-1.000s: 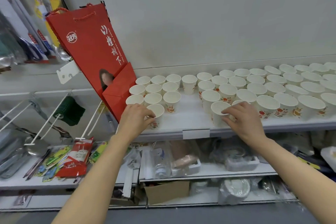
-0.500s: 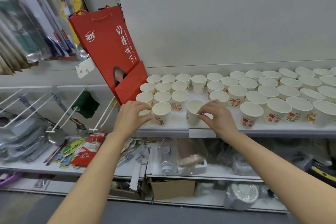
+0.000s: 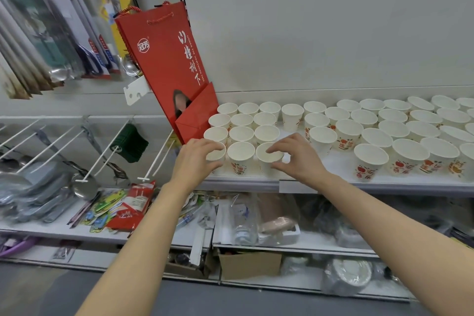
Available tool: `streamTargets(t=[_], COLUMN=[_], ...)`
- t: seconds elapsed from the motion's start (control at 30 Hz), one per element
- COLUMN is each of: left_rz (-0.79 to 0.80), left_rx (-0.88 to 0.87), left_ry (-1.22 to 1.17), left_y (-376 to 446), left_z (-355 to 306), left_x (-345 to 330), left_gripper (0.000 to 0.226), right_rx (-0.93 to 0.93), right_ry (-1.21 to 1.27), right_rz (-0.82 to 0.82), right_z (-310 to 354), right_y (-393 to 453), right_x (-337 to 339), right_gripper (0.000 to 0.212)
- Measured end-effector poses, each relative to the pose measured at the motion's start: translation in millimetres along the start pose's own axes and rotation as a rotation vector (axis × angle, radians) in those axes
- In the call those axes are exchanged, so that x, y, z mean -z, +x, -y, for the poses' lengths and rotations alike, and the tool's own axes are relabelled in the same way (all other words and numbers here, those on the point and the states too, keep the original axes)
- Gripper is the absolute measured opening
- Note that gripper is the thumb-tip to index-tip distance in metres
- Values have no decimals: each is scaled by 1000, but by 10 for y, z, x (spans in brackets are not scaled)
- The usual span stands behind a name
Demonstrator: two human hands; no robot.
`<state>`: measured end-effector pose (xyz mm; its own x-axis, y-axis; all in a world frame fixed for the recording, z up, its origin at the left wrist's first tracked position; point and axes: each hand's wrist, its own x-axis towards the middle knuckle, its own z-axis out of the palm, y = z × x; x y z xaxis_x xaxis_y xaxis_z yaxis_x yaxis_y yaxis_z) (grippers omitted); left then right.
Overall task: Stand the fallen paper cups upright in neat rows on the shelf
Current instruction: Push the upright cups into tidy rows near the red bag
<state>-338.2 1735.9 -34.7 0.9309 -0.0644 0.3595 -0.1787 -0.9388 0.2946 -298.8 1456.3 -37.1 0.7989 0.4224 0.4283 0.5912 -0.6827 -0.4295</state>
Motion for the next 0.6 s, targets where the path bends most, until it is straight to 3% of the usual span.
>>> streamTargets(t=[0.13, 0.37, 0.6], left_rz=[11, 15, 35], left_rx=[-7, 0, -10], left_ry=[-12, -21, -29], left_y=[48, 60, 98], left_z=[-11, 71, 82], left_x=[-15, 4, -10], left_gripper=[36, 35, 37], right_rx=[-41, 15, 0], right_ry=[-75, -66, -125], right_rz=[3, 83, 66], right_z=[88, -34, 38], right_y=[58, 43, 103], right_x=[-84, -5, 41], right_gripper=[30, 9, 21])
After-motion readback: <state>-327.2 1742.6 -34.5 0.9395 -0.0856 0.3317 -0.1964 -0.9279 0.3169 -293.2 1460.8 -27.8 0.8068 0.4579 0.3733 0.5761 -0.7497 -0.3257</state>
